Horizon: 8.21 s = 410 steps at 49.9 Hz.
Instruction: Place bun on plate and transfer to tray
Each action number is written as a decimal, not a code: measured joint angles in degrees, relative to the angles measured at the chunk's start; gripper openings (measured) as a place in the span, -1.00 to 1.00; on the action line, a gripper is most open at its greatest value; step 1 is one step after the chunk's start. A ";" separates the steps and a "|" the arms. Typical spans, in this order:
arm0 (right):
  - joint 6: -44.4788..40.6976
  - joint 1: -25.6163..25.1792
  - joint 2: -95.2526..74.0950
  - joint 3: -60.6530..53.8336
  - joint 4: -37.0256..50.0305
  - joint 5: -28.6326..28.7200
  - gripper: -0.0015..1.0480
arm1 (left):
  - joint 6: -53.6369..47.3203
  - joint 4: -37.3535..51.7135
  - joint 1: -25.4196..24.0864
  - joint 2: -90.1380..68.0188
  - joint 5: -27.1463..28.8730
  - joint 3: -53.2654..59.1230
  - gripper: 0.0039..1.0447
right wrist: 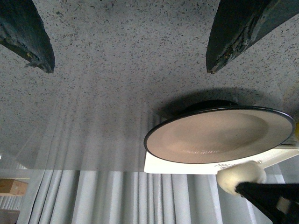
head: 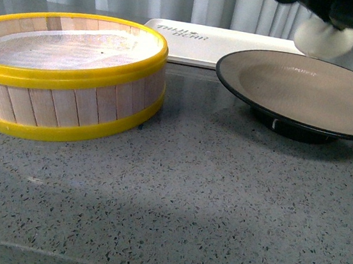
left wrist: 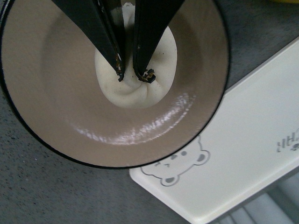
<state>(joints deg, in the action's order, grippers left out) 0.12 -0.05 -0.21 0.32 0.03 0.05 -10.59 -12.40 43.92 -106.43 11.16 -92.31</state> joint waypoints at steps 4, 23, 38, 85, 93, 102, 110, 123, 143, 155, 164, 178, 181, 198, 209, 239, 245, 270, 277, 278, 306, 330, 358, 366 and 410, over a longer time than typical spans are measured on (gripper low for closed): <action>0.00 0.00 0.00 0.00 0.00 0.00 0.84 | -1.16 0.50 1.07 -2.38 1.27 -1.03 -0.93; 0.00 0.00 0.00 0.00 0.00 0.00 0.84 | -5.09 0.79 1.75 -9.73 3.89 -7.28 -0.93; 0.00 0.00 0.00 0.00 0.00 0.00 0.84 | -5.68 -0.72 2.64 -11.43 3.21 -7.54 -0.93; 0.00 0.00 0.00 0.00 0.00 0.00 0.84 | -4.37 -2.62 1.97 -8.66 1.46 -8.04 0.88; 0.00 0.00 0.00 0.00 0.00 0.02 0.84 | -3.74 -2.56 -0.35 -3.08 -0.31 -7.32 0.88; 0.00 0.00 0.00 0.00 0.00 0.02 0.84 | -2.16 2.27 -4.44 10.32 -3.21 3.63 0.88; 0.00 0.00 0.00 0.00 0.00 0.00 0.84 | -1.09 6.78 -10.01 26.84 -5.81 17.18 0.88; 0.00 0.00 0.00 0.00 0.00 0.02 0.84 | 0.07 6.97 -31.10 52.83 -14.53 41.81 0.81; 0.02 0.00 0.00 0.02 0.00 -0.15 0.84 | 9.90 29.62 -43.85 70.44 -11.19 74.27 -0.67; 0.00 0.00 0.00 0.00 0.00 -0.02 0.84 | 10.54 30.82 -43.89 77.00 -11.19 81.88 -0.93; 0.02 0.00 0.00 0.00 0.00 0.02 0.84 | 10.56 30.60 -43.91 81.26 -11.10 85.35 -0.93; 0.00 0.00 0.00 0.00 0.00 0.00 0.84 | 10.58 28.41 -43.91 86.12 -11.10 88.17 -0.93; 0.00 0.00 0.00 0.00 0.00 0.00 0.84 | 10.58 27.74 -43.91 87.38 -11.13 88.67 -0.93; 0.00 0.00 0.00 0.00 0.00 0.00 0.84 | 10.71 25.05 -43.91 93.59 -11.06 90.84 -0.93; 0.00 0.00 0.00 0.00 0.00 0.00 0.84 | 10.71 22.73 -43.91 96.28 -11.13 90.84 -0.93; 0.00 0.00 0.00 0.00 0.00 0.02 0.84 | 10.75 12.44 -43.91 106.20 -11.13 90.82 0.04; -0.68 2.03 -1.64 1.03 -2.71 -6.97 0.84 | 10.75 12.44 -43.91 106.22 -11.13 90.82 0.45; 10.03 -12.87 -48.85 21.46 21.38 -5.22 0.84 | 10.73 12.44 -43.91 106.22 -11.13 90.82 0.88; 23.41 -15.43 -62.84 30.29 21.49 5.01 0.84 | 10.73 12.44 -43.91 106.22 -11.13 90.82 0.88; 25.35 -15.47 -64.28 31.23 21.55 6.32 0.84 | 10.73 12.44 -43.91 106.22 -11.13 90.82 0.88; 61.90 -6.47 -80.24 36.33 24.96 21.75 0.84 | 10.73 12.44 -43.91 106.22 -11.13 90.82 0.88; 66.14 -5.07 -82.62 34.60 27.87 22.75 0.48 | 10.73 12.44 -43.91 106.20 -11.13 90.82 0.88; 68.08 -5.05 -82.60 33.90 29.53 23.23 -0.95 | 10.73 12.44 -43.91 106.22 -11.13 90.82 0.88; 68.06 -4.76 -81.05 32.72 30.32 22.80 -0.95 | 10.73 12.44 -43.91 106.22 -11.13 90.82 0.88; 73.35 -7.98 -105.37 69.35 28.22 21.51 -0.95 | 10.73 12.44 -43.91 106.22 -11.13 90.82 0.88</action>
<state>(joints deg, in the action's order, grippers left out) 73.47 -8.03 -105.58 69.67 28.25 21.56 0.14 0.03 0.01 -0.21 0.03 -1.50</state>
